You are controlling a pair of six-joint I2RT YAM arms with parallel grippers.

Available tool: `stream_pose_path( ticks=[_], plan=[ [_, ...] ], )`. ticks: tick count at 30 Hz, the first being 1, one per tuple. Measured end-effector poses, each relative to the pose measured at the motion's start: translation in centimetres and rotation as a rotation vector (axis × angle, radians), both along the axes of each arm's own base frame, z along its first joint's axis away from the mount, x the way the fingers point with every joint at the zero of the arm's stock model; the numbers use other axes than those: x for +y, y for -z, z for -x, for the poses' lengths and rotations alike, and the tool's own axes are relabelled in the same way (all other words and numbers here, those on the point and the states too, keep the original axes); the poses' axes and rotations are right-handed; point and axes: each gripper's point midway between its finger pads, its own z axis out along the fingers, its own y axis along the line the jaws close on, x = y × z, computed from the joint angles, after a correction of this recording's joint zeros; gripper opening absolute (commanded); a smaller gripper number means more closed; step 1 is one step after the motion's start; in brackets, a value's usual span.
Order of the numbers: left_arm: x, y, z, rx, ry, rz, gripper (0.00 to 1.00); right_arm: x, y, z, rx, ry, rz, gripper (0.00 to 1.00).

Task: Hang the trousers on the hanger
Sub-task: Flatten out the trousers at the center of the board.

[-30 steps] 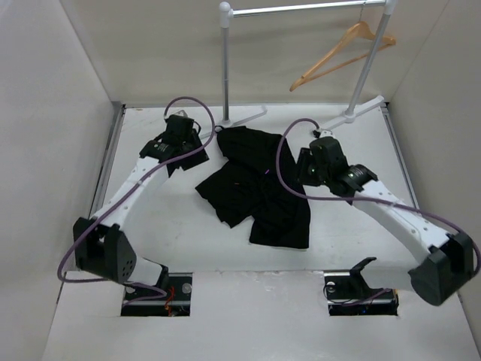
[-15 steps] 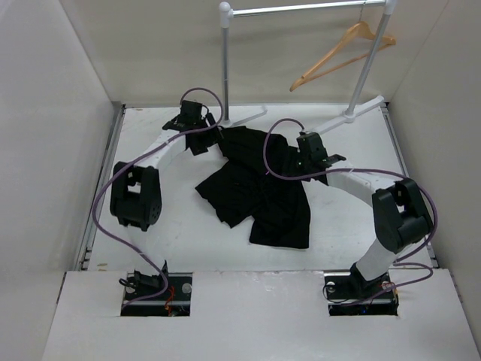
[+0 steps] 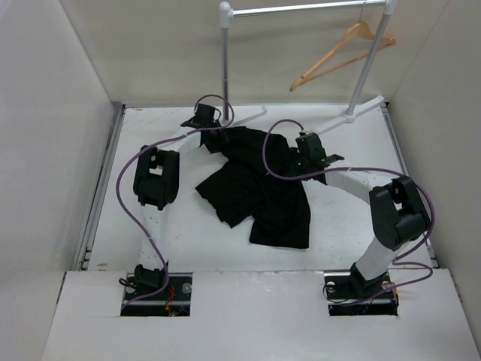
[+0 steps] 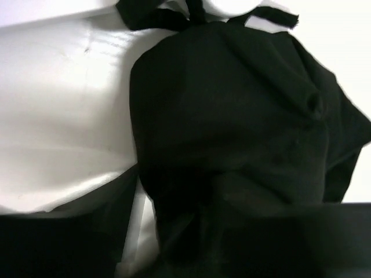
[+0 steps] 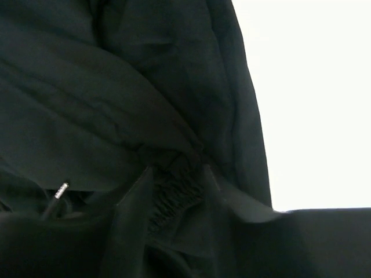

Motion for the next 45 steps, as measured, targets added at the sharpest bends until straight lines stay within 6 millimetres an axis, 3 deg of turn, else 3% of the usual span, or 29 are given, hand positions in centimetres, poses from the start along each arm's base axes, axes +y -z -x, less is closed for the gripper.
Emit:
stream_pose_path(
  ticks=[2, 4, 7, 9, 11, 14, 15, 17, 19, 22, 24, 27, 30, 37, 40, 45],
  plan=[
    [-0.2, 0.4, -0.3, 0.001, -0.015, 0.008, 0.06, 0.0, 0.3, 0.0, 0.009, 0.0, 0.003, 0.16],
    [-0.4, 0.3, -0.3, -0.008, -0.025, 0.011, 0.02, 0.1, 0.3, 0.0, 0.012, -0.003, 0.003, 0.07],
    [0.3, -1.3, 0.3, -0.044, -0.058, 0.015, 0.01, 0.4, -0.7, -0.2, -0.002, -0.008, -0.002, 0.04],
    [1.7, -3.1, 1.8, -0.06, -0.088, 0.005, 0.01, 0.5, -2.2, 0.3, -0.022, -0.015, -0.007, 0.04],
    [3.5, -6.8, 3.7, -0.106, -0.122, 0.004, 0.02, 1.0, -5.3, 1.1, -0.081, -0.033, -0.031, 0.14],
    [5.4, -14.6, 6.1, -0.253, -0.159, 0.033, 0.03, 2.1, -10.8, 2.1, -0.21, -0.068, -0.092, 0.56],
    [5.8, -17.5, 6.8, -0.315, -0.167, 0.048, 0.03, 2.5, -12.0, 2.2, -0.242, -0.077, -0.111, 0.64],
    [6.2, -21.7, 8.3, -0.413, -0.175, 0.074, 0.03, 3.3, -12.9, 2.2, -0.272, -0.105, -0.139, 0.67],
    [6.8, -23.4, 9.6, -0.46, -0.187, 0.081, 0.03, 4.2, -11.6, 1.6, -0.251, -0.13, -0.151, 0.63],
    [7.8, -20.8, 10.9, -0.415, -0.207, 0.052, 0.04, 5.3, -6.6, 1.0, -0.143, -0.154, -0.132, 0.57],
    [8.9, -17.1, 11.8, -0.332, -0.231, 0.011, 0.04, 6.0, -3.3, 1.2, -0.059, -0.17, -0.123, 0.56],
    [11.0, -11.9, 14.0, -0.195, -0.274, -0.053, 0.04, 7.5, -0.4, 1.4, 0.015, -0.199, -0.131, 0.6],
    [12.9, -9.1, 15.7, -0.113, -0.324, -0.089, 0.04, 10.2, 0.0, 1.1, 0.022, -0.244, -0.165, 0.59],
    [15.8, -7.0, 17.7, -0.063, -0.434, -0.102, 0.05, 15.5, -2.1, -0.3, -0.044, -0.3, -0.248, 0.59],
    [16.4, -5.8, 18.4, -0.031, -0.46, -0.109, 0.05, 16.6, -1.8, -1.3, -0.05, -0.29, -0.263, 0.6],
    [16.8, -5.0, 18.6, -0.008, -0.477, -0.113, 0.05, 16.6, 0.9, -1.7, 0.002, -0.252, -0.247, 0.61]
  ],
)
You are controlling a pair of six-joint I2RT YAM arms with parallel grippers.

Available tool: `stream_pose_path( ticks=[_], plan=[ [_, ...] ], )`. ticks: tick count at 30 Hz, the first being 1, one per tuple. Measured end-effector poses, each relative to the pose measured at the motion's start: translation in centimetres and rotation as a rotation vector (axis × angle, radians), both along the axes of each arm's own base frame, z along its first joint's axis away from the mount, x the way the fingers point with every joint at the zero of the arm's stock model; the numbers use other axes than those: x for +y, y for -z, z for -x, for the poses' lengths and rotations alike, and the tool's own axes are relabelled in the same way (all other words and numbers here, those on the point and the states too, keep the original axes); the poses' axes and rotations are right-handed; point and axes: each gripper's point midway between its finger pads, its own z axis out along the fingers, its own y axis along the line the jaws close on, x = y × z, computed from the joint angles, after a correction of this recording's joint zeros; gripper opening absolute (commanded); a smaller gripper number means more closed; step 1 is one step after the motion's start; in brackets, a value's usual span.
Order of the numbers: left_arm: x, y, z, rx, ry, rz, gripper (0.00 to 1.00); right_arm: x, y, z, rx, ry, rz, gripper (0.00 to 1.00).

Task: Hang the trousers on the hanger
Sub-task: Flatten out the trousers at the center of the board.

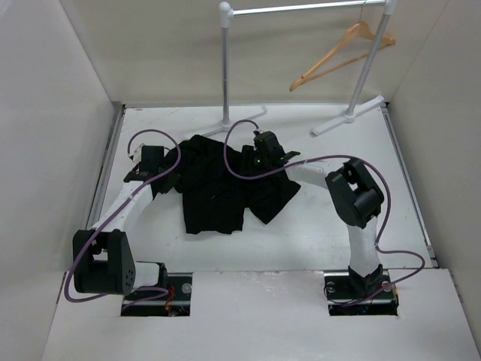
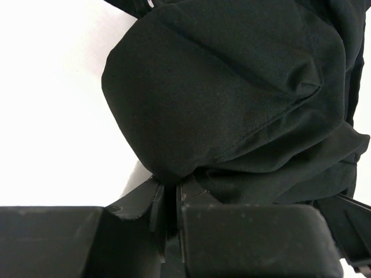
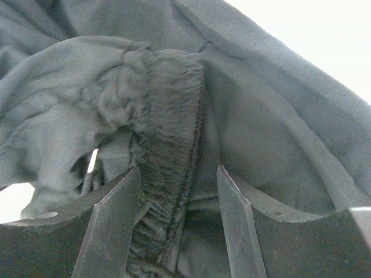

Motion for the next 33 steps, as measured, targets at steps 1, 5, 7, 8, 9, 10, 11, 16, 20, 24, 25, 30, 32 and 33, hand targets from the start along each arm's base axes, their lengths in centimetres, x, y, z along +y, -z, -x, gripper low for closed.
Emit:
stream_pose_path(
  ticks=[1, 5, 7, 8, 9, 10, 11, 16, 20, 24, 25, 30, 32, 33],
  plan=[
    [0.1, 0.1, -0.1, 0.0, -0.003, 0.001, 0.05, 0.1, 0.5, -0.1, 0.009, 0.003, 0.004, 0.61],
    [0.6, 0.4, -0.2, 0.006, -0.019, 0.003, 0.05, 0.7, 1.2, -0.5, 0.027, 0.0, -0.004, 0.48],
    [1.1, 0.5, -0.3, 0.007, -0.032, 0.006, 0.05, 1.2, 0.8, -0.5, 0.028, -0.013, -0.025, 0.28],
    [1.3, 0.5, -0.3, 0.005, -0.039, 0.008, 0.05, 1.5, 0.5, -0.5, 0.024, -0.019, -0.038, 0.18],
    [1.5, 0.4, -0.4, 0.003, -0.045, 0.009, 0.04, 1.9, 0.1, -0.7, 0.017, -0.023, -0.056, 0.09],
    [1.7, 0.4, -0.5, 0.0, -0.051, 0.009, 0.04, 2.1, -0.2, -0.8, 0.011, -0.025, -0.072, 0.05],
    [1.9, 0.4, -0.6, -0.003, -0.058, 0.01, 0.03, 2.4, -0.6, -0.9, 0.005, -0.028, -0.091, 0.03],
    [3.2, -0.2, -0.7, -0.013, -0.096, 0.009, 0.02, 2.4, -2.5, -0.3, -0.026, -0.027, -0.131, 0.0],
    [3.7, -6.1, -1.8, -0.131, -0.111, -0.004, 0.02, 1.1, -9.1, 2.8, -0.109, -0.039, -0.167, 0.0],
    [2.9, -19.6, -2.8, -0.437, -0.102, -0.018, 0.02, -0.2, -22.4, 8.2, -0.327, -0.085, -0.259, 0.0],
    [2.7, -23.3, -2.4, -0.519, -0.098, -0.016, 0.02, -0.7, -26.2, 10.3, -0.394, -0.103, -0.288, 0.01],
    [3.0, -42.0, 4.0, -0.95, -0.11, -0.025, 0.03, -4.1, -44.2, 21.5, -0.689, -0.195, -0.49, 0.01],
    [3.2, -47.8, 7.4, -1.094, -0.109, -0.024, 0.03, -6.7, -50.2, 25.4, -0.782, -0.207, -0.585, 0.01],
    [2.9, -50.4, 9.2, -1.163, -0.095, -0.015, 0.04, -8.0, -52.4, 26.7, -0.814, -0.202, -0.623, 0.01]
  ],
)
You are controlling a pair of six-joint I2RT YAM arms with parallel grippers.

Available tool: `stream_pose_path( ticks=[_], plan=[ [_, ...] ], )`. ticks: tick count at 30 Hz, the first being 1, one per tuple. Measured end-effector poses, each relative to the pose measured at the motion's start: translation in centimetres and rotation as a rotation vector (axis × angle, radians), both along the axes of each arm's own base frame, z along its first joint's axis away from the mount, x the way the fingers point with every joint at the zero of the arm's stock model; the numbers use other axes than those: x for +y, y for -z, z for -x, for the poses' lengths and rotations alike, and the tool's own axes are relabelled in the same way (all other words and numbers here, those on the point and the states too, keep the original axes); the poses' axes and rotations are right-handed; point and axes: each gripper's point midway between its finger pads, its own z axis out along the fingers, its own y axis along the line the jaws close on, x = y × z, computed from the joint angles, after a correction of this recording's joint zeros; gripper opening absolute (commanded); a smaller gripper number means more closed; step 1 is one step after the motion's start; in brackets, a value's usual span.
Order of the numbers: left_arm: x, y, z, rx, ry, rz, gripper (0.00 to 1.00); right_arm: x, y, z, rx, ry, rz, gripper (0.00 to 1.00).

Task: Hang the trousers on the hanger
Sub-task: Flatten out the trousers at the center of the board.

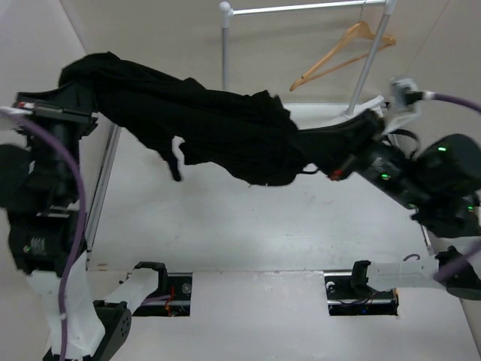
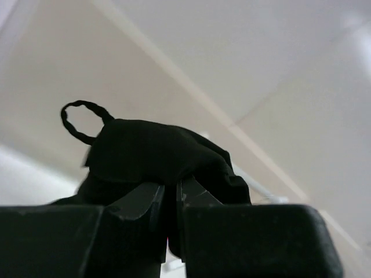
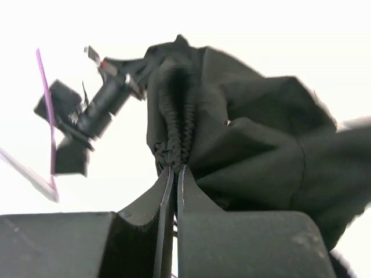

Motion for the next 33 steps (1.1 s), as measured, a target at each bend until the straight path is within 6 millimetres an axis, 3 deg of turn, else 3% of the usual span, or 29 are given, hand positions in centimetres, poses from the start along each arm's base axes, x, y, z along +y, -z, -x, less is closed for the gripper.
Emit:
stream_pose_path(
  ticks=[2, 5, 8, 10, 12, 13, 15, 17, 20, 22, 23, 25, 28, 30, 33],
  plan=[
    [-1.0, -3.9, 3.3, -0.116, 0.061, -0.011, 0.04, -2.2, -2.8, 1.7, -0.034, 0.006, -0.056, 0.01],
    [-2.7, -6.3, 5.3, -0.191, 0.16, -0.026, 0.04, -3.8, -3.1, 1.3, -0.033, 0.065, -0.053, 0.01],
    [-5.1, -5.0, 2.4, -0.13, 0.253, -0.038, 0.06, -4.6, -0.5, -1.5, 0.0, 0.186, 0.013, 0.01],
    [-7.7, -1.7, -2.4, -0.013, 0.305, -0.062, 0.07, -5.2, 2.6, -4.0, 0.045, 0.279, 0.078, 0.01],
    [-10.7, 3.7, -8.1, 0.143, 0.347, -0.1, 0.1, -6.4, 7.1, -6.9, 0.117, 0.385, 0.147, 0.01],
    [-12.4, 7.7, -11.2, 0.247, 0.368, -0.125, 0.12, -7.4, 9.8, -8.5, 0.164, 0.443, 0.182, 0.01],
    [-15.3, 16.8, -16.4, 0.464, 0.402, -0.179, 0.23, -9.7, 16.0, -11.5, 0.28, 0.558, 0.246, 0.0],
    [-17.9, 27.2, -20.2, 0.694, 0.435, -0.239, 0.37, -12.7, 23.1, -14.3, 0.427, 0.678, 0.306, 0.0],
    [-20.3, 41.5, -22.6, 1.008, 0.465, -0.324, 0.45, -18.4, 33.7, -17.3, 0.685, 0.863, 0.379, 0.0],
    [-20.5, 47.4, -21.9, 1.144, 0.459, -0.375, 0.52, -23.0, 39.8, -18.3, 0.865, 0.998, 0.403, 0.04],
    [-20.2, 49.2, -20.9, 1.194, 0.452, -0.399, 0.55, -25.1, 41.8, -18.6, 0.936, 1.061, 0.401, 0.1],
    [-19.2, 50.0, -18.8, 1.241, 0.43, -0.429, 0.58, -28.8, 44.3, -19.4, 1.037, 1.174, 0.374, 0.29],
    [-16.3, 46.9, -15.8, 1.191, 0.373, -0.416, 0.59, -30.8, 45.4, -20.9, 1.075, 1.245, 0.352, 0.55],
    [-13.3, 43.8, -13.2, 1.123, 0.309, -0.368, 0.59, -29.9, 44.8, -21.8, 1.048, 1.226, 0.356, 0.6],
    [-7.6, 40.6, -8.3, 1.034, 0.172, -0.261, 0.59, -26.7, 43.0, -22.1, 0.958, 1.148, 0.369, 0.59]
  ],
)
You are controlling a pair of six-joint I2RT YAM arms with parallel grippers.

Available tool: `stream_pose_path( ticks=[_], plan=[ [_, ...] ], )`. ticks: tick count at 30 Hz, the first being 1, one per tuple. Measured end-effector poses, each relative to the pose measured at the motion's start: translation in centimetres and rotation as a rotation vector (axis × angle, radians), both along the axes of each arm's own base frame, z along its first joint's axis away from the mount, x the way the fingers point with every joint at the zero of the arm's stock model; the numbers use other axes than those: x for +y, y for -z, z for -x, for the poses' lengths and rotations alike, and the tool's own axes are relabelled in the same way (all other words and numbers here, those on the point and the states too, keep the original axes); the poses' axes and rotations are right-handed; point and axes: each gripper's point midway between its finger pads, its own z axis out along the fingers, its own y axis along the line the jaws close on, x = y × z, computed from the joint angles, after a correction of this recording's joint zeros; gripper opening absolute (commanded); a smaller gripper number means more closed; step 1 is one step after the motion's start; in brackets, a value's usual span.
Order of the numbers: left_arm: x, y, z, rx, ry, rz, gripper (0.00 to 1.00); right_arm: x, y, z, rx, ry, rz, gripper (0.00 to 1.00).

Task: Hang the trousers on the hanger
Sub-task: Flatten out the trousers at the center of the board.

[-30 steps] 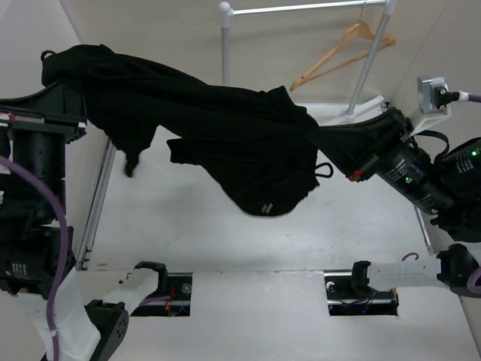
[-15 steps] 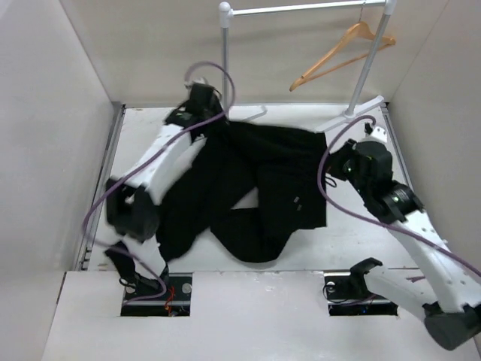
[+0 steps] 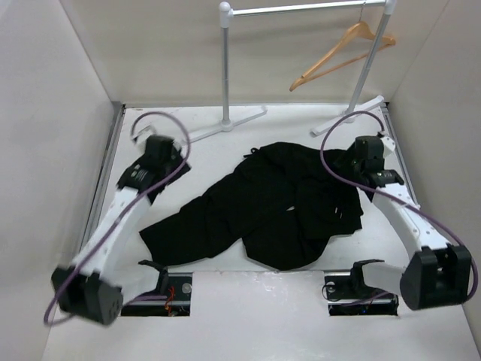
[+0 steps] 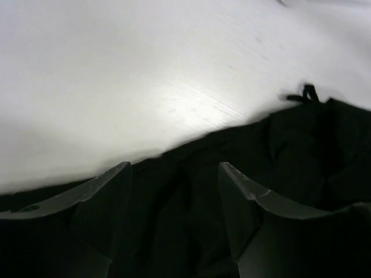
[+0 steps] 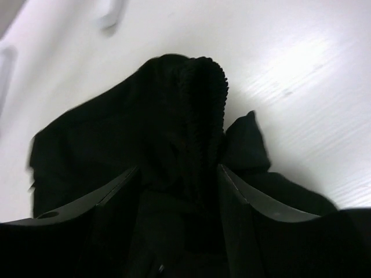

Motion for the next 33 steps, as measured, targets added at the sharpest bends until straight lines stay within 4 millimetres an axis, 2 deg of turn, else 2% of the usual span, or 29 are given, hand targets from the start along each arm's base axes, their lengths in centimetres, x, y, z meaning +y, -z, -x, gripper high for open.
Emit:
stream_pose_path(
  ticks=[1, 3, 5, 6, 9, 12, 13, 16, 18, 21, 25, 30, 33],
  plan=[
    [1.8, 0.1, 1.6, -0.002, -0.057, 0.004, 0.6, 1.4, -0.8, 0.2, -0.026, -0.04, -0.001, 0.56],
    [4.2, 1.3, 4.8, 0.03, -0.146, 0.009, 0.61, 3.9, -2.0, 0.8, -0.072, -0.117, -0.008, 0.44],
    [5.5, 3.9, 7.2, 0.111, -0.207, 0.008, 0.63, 6.4, -2.6, 1.7, -0.097, -0.196, -0.015, 0.18],
    [6.0, 5.6, 8.3, 0.167, -0.238, 0.008, 0.64, 7.7, -2.6, 2.1, -0.101, -0.234, -0.022, 0.12],
    [7.4, 10.3, 10.9, 0.329, -0.339, 0.024, 0.63, 10.2, -1.7, 3.1, -0.077, -0.32, -0.034, 0.13],
    [8.3, 13.4, 12.5, 0.433, -0.43, 0.071, 0.62, 10.1, -0.8, 3.5, -0.051, -0.33, -0.031, 0.17],
    [8.6, 14.0, 12.6, 0.447, -0.452, 0.082, 0.62, 9.7, -0.7, 3.4, -0.047, -0.319, -0.029, 0.23],
    [8.8, 15.0, 12.0, 0.456, -0.487, 0.108, 0.56, 6.8, -0.7, 2.6, -0.046, -0.237, -0.019, 0.52],
    [8.7, 15.5, 11.0, 0.448, -0.488, 0.114, 0.44, 5.1, -0.2, 1.8, -0.029, -0.183, -0.012, 0.61],
    [8.6, 16.3, 9.9, 0.445, -0.483, 0.115, 0.27, 2.9, 1.0, 0.1, 0.012, -0.113, -0.007, 0.68],
    [8.3, 16.9, 9.0, 0.436, -0.473, 0.118, 0.11, -0.8, 3.0, -2.0, 0.069, -0.003, 0.005, 0.7],
    [8.0, 17.5, 8.7, 0.423, -0.458, 0.124, 0.04, -6.7, 4.7, -5.0, 0.117, 0.146, 0.009, 0.7],
    [8.1, 17.8, 8.7, 0.419, -0.461, 0.136, 0.02, -8.9, 5.9, -6.7, 0.132, 0.188, 0.004, 0.7]
  ],
)
